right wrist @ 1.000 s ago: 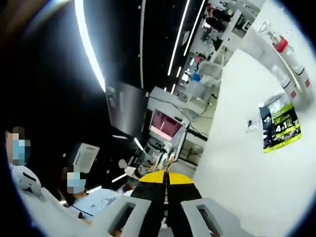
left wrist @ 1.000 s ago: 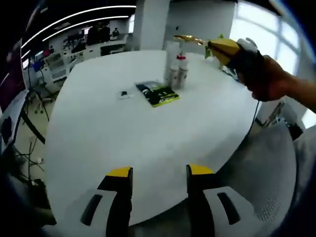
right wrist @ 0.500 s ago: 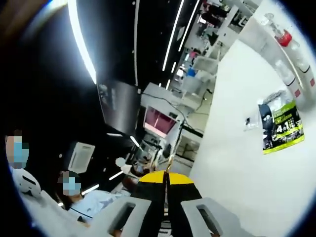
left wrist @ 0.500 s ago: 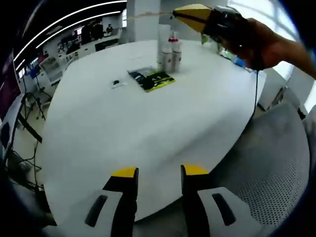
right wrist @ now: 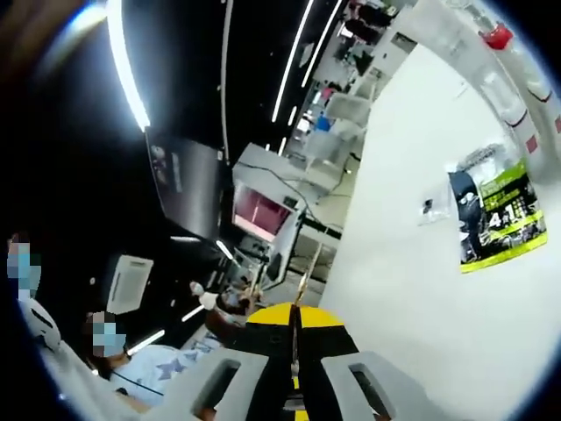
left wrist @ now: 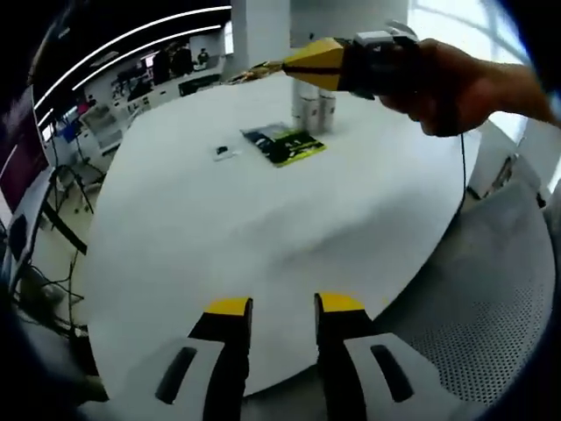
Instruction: Arrange the skincare products in the storage area until every visible bottle or jar stands upright without overlapping.
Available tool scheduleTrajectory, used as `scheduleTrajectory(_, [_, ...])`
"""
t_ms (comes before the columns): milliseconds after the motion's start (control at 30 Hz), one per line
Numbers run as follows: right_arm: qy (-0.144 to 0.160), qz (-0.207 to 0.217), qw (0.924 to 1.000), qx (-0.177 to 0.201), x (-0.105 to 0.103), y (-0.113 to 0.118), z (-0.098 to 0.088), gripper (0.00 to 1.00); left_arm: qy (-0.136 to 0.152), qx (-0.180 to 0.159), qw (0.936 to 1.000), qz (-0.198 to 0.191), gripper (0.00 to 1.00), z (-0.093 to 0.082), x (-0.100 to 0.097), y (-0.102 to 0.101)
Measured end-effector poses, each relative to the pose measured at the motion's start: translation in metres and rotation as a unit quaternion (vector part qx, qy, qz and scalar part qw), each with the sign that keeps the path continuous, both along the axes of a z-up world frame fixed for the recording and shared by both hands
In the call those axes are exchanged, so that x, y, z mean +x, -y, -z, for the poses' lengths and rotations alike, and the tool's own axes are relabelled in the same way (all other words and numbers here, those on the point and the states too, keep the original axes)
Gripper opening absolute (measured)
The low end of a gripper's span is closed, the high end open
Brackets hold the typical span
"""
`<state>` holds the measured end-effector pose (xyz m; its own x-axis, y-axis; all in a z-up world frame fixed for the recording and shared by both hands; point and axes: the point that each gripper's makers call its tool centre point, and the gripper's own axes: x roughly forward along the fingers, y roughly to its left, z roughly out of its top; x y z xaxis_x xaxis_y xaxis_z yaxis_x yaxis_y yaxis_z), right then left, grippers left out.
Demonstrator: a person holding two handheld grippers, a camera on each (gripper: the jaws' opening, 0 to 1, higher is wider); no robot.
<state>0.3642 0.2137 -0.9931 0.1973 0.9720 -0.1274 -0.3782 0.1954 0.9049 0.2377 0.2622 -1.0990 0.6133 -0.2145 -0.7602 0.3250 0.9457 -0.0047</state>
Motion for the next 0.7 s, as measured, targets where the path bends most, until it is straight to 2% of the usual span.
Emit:
scheduleTrajectory(133, [-0.013,0.002,0.9999,-0.007,0.002,-0.001,0.012,0.00,-0.004,-0.003,1.0000,0.000,0.22,0.001,-0.001,0.001])
scheduleTrajectory(267, [-0.021,0.012,0.9996,-0.013,0.010,-0.002,0.022,0.00,0.012,-0.015,0.9998,-0.001,0.16,-0.006,0.001,0.001])
scheduleTrajectory(367, [-0.026,0.018,0.9994,-0.017,0.018,-0.007,0.027,0.00,0.003,-0.017,0.9998,-0.005,0.16,-0.002,-0.001,0.001])
scheduleTrajectory(700, [-0.028,0.034,0.9985,-0.033,0.045,-0.018,0.039,0.00,0.000,-0.022,0.9997,-0.010,0.11,-0.001,-0.002,0.000])
